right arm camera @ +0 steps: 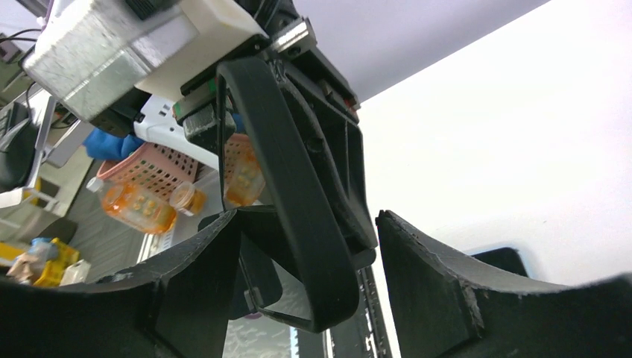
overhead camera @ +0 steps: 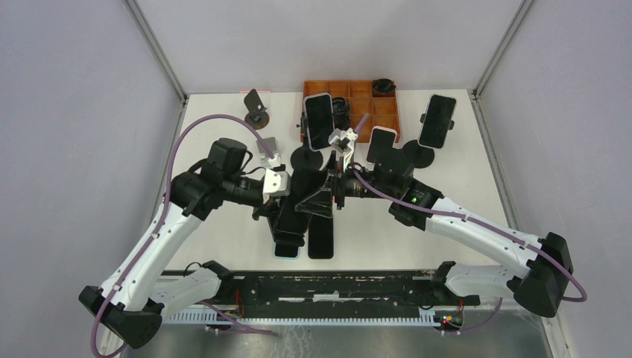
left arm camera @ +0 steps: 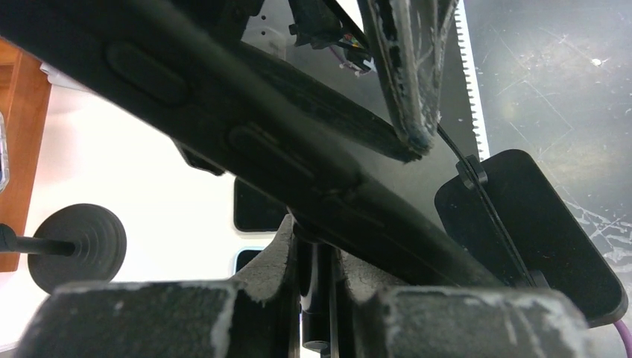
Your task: Remove the phone from the phone stand
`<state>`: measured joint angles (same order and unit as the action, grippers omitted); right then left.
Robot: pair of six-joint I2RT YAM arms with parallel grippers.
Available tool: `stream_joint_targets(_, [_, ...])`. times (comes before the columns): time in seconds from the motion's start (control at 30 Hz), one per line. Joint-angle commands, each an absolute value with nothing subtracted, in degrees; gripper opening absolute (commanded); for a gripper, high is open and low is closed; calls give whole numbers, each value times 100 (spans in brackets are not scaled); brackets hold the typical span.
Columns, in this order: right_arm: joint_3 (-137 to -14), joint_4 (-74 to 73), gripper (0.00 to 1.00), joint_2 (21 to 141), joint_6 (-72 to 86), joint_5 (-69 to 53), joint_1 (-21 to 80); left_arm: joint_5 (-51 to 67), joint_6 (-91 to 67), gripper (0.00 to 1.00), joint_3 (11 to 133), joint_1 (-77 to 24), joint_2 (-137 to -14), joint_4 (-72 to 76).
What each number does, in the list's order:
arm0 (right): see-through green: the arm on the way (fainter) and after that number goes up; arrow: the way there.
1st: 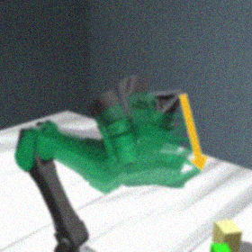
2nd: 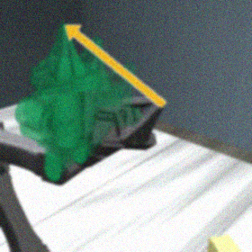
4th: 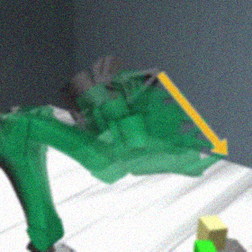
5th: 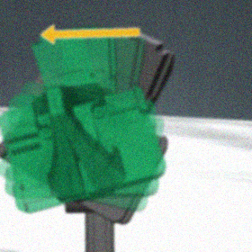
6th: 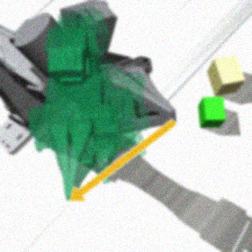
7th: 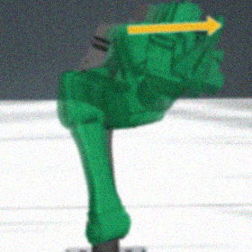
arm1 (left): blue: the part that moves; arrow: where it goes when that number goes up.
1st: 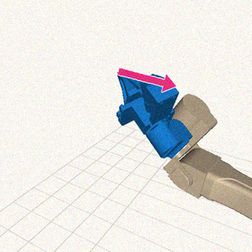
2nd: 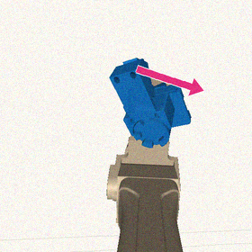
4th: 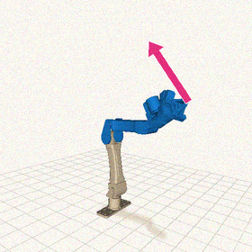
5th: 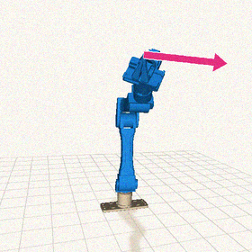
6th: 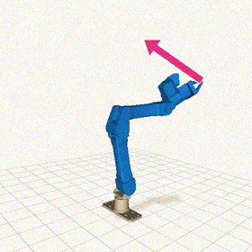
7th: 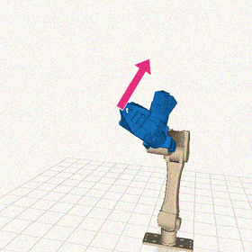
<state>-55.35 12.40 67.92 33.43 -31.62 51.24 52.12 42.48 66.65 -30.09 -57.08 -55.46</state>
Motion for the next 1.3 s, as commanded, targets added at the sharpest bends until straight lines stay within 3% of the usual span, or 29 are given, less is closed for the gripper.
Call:
stream_joint_targets(0.0, [-5733, 1285, 70, 6795, 2972, -1711, 4847, 6371, 4597, 2, 7120, -3153, -5598, -5812])
stream_joint_targets(0.2, [-5741, 2038, 55, 6834, 3522, -2503, 4852, 6283, 4776, 2, 7119, -3155, -5648, -5923])
stream_joint_targets(0.4, [-5484, 2767, 13, 6625, 4189, -3039, 4832, 6132, 5101, 2, 7141, -3156, -5709, -6115])
stream_joint_targets(0.5, [-5439, 2965, 3, 6529, 4459, -3213, 4792, 6021, 5219, 2, 7129, -3155, -5716, -6122])
stream_joint_targets(0.73, [-5965, 2759, 0, 6151, 4878, -3971, 4013, 5606, 6110, 2, 7118, -3155, -5726, -6639])
stream_joint_targets(0.9, [-6610, 669, 0, 5975, 3863, -4626, 3413, 5349, 6451, 2, 7058, -3155, -5614, -6686])
stream_joint_targets(1.03, [-5902, -570, 0, 5620, 3038, -4563, 3213, 5259, 6626, 2, 7066, -3155, -5541, -6685])
stream_joint_targets(1.27, [-4069, -1023, 0, 5772, 2421, -4307, 2994, 5236, 6706, 2, 7182, -3155, -5504, -6683])
